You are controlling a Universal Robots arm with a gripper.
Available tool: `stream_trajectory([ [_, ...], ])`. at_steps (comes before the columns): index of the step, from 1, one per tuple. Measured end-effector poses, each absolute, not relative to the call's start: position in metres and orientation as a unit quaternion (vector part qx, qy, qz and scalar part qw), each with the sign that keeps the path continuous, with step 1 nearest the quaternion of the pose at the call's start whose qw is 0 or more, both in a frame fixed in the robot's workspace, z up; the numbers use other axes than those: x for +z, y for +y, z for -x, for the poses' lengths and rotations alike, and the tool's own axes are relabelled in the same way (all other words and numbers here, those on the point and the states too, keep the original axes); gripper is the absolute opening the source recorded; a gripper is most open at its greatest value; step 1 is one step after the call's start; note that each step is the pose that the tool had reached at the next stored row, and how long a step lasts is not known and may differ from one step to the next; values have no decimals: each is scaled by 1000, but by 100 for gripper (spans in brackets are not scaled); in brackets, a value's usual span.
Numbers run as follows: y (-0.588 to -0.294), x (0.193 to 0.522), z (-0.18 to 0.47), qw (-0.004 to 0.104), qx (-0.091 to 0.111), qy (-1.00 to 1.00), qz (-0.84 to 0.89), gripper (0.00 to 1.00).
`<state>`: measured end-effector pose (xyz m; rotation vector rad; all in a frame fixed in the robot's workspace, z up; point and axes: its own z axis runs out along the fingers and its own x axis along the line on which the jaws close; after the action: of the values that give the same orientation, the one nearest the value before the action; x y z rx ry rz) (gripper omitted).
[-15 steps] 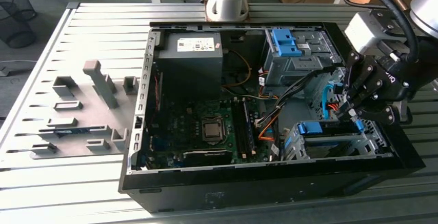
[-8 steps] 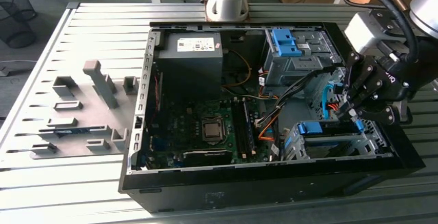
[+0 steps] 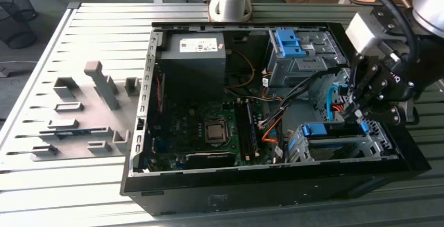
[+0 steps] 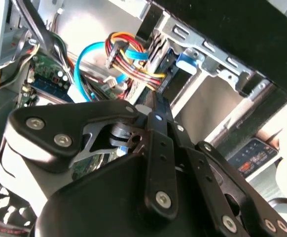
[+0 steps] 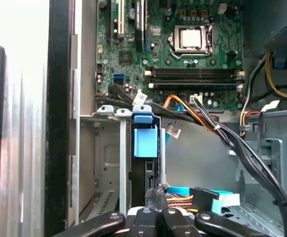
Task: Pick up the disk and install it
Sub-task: 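Insert the second disk wire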
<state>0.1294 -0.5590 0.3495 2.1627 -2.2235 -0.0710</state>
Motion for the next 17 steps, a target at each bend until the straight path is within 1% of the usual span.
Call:
stream_trajectory([
  [3, -559, 357, -126, 18, -22, -717, -697, 11],
  [7, -559, 358, -114, 11, -15, -717, -697, 11],
  [17, -557, 383, -112, 11, -15, -717, -697, 11],
])
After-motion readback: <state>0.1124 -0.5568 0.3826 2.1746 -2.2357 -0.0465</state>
